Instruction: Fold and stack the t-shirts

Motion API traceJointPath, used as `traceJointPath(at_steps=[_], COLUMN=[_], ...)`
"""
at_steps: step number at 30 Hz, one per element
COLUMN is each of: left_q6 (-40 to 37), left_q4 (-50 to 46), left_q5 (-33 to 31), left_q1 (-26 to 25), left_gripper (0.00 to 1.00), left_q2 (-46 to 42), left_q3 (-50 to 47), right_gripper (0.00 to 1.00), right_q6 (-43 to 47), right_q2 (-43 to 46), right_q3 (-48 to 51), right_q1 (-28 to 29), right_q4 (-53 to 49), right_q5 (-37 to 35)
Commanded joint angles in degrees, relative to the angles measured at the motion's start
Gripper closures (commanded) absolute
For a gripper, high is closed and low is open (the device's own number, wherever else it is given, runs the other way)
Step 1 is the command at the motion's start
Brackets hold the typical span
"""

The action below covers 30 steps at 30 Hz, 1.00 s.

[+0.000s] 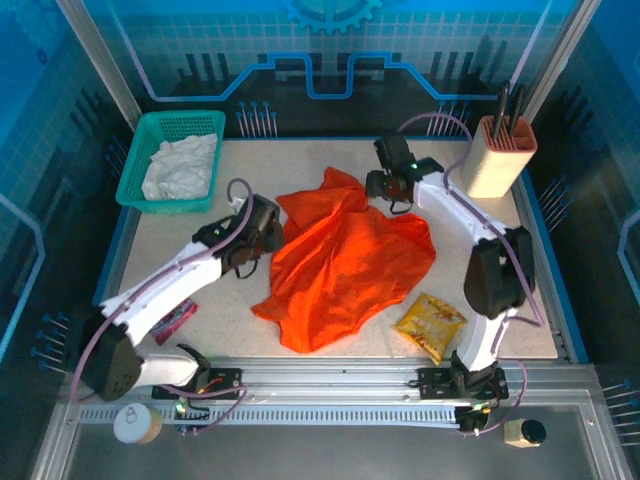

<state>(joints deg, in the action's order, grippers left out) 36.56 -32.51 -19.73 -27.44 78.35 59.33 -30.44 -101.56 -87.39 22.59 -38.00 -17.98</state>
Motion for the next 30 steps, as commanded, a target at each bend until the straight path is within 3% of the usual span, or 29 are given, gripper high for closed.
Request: traceJointPath(at_steps=[1, 4, 9, 24, 30], left_q6=[-6.7, -10.7, -15.2, -21.0, -21.9], left_q4=[2.7, 7.8, 12.4, 8.7, 8.7], left_q5=[7.7, 12.8, 18.1, 12.4, 11.4], left_q1=[5.8, 7.2, 7.3, 7.4, 7.4], left_gripper=[0.61, 0.64, 0.62, 0.61, 0.61], left_q2=[10.3, 18.8, 29.5, 42.3, 41.5], left_q3=[2.7, 6.8, 12.9, 22.1, 20.6], right_gripper=[0.33, 0.36, 0.36, 0.39, 0.40], right_q6=[-2.9, -3.9, -5.4, -7.1, -6.9], right_q2=[5.0, 9.0, 11.9, 8.6, 7.6], right_q3=[9.3, 15.7, 22.4, 25.2, 24.5], right_q1=[1.6, 2.5, 3.9, 4.9, 4.4], right_q4=[3.8, 5.5, 7.2, 9.4, 9.3], right_q5=[1.4, 2.8, 4.3, 4.4, 4.6])
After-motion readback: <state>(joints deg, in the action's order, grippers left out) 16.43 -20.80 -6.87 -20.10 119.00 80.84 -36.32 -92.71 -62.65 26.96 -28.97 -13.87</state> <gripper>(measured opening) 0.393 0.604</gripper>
